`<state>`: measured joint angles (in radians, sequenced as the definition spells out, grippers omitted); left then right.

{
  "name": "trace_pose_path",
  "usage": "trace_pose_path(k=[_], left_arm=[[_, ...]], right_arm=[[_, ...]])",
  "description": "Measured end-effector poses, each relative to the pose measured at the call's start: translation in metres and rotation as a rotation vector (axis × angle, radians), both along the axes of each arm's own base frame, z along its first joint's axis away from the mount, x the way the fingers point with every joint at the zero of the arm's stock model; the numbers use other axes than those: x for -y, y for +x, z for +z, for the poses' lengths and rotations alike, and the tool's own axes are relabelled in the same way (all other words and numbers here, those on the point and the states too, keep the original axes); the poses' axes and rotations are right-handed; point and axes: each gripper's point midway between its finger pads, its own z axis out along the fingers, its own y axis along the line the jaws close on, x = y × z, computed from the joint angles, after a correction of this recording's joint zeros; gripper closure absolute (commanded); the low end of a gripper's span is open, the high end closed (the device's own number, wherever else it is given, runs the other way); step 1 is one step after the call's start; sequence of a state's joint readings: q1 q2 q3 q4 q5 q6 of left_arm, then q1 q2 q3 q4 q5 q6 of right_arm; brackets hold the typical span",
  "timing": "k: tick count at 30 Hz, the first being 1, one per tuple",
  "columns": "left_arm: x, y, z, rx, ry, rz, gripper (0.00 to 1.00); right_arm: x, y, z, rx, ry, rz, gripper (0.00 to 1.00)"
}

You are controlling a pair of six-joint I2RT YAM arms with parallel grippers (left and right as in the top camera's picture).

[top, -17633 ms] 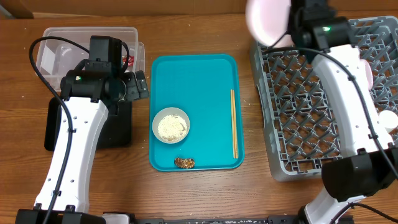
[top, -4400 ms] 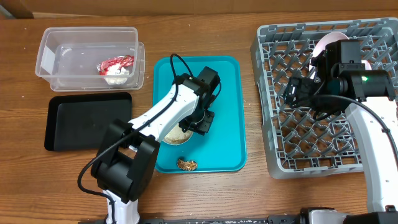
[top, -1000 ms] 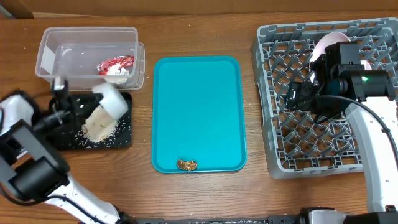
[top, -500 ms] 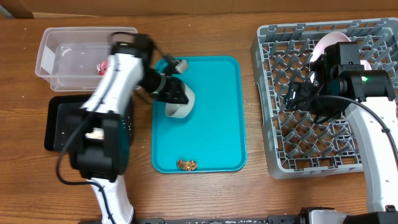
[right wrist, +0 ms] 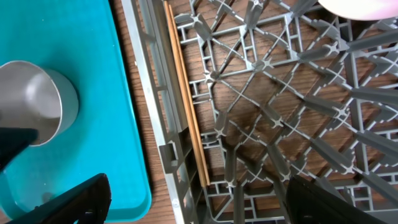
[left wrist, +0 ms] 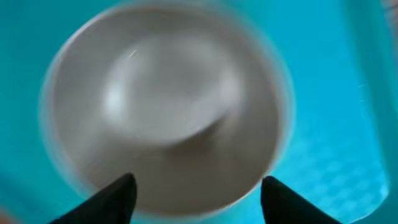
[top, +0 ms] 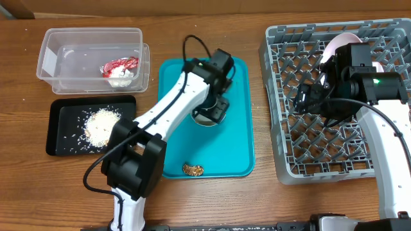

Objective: Sort waste into correct bins and load items into the dishwasher
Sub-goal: 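Set the empty white bowl back on the teal tray, then withdraw left gripper to the left beside the black tray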

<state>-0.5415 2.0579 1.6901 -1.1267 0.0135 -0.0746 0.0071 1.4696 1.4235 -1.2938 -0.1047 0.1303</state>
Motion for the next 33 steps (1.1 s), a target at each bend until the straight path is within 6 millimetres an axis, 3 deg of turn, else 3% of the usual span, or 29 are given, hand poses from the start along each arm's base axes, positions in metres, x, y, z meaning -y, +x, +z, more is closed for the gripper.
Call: trace_pose_path(k=[2, 3, 8, 9, 11, 12, 14, 17, 20, 22, 23, 28, 33], left_arm=[[-0.019, 0.009, 0.007, 0.02, 0.038, 0.088, 0.3], [-0.038, 0.009, 0.016, 0.026, 0.077, 0.181, 0.3], [-0.126, 0.003, 0.081, 0.084, 0.098, 0.58, 0.29], [-0.163, -0.002, 0.105, 0.123, 0.085, 0.722, 0.26], [-0.209, -0.009, 0.133, 0.201, 0.059, 0.892, 0.18], [-0.228, -0.019, 0.142, 0.232, 0.048, 0.969, 0.13], [-0.257, -0.044, 0.147, 0.265, 0.036, 1.094, 0.14], [-0.297, -0.08, 0.132, 0.293, 0.024, 1.285, 0.22], [-0.32, -0.108, 0.101, 0.239, 0.044, 1.415, 0.54], [-0.332, -0.122, 0.079, 0.195, 0.065, 1.492, 0.91], [-0.34, -0.126, 0.068, 0.194, 0.067, 1.53, 0.96], [-0.363, -0.156, 0.019, 0.146, 0.065, 1.689, 0.96], [-0.367, -0.161, -0.012, 0.165, 0.036, 1.728, 0.96]], right_arm=[[0.0, 0.0, 0.0, -0.001, 0.0, 0.0, 0.08], [0.0, 0.0, 0.0, 0.0, 0.0, 0.0, 0.08], [0.0, 0.0, 0.0, 0.0, 0.0, 0.0, 0.08], [0.0, 0.0, 0.0, 0.0, 0.0, 0.001, 0.08], [0.0, 0.0, 0.0, -0.001, 0.0, 0.0, 0.08], [0.0, 0.0, 0.0, 0.0, 0.0, 0.0, 0.08], [0.0, 0.0, 0.0, -0.001, 0.0, 0.0, 0.08], [0.0, 0.0, 0.0, 0.001, 0.0, 0.0, 0.08], [0.0, 0.0, 0.0, -0.001, 0.0, 0.0, 0.08], [0.0, 0.0, 0.0, -0.001, 0.0, 0.0, 0.08], [0.0, 0.0, 0.0, -0.001, -0.001, 0.001, 0.08], [0.0, 0.0, 0.0, 0.0, 0.0, 0.0, 0.08], [0.0, 0.0, 0.0, -0.001, 0.0, 0.0, 0.08]])
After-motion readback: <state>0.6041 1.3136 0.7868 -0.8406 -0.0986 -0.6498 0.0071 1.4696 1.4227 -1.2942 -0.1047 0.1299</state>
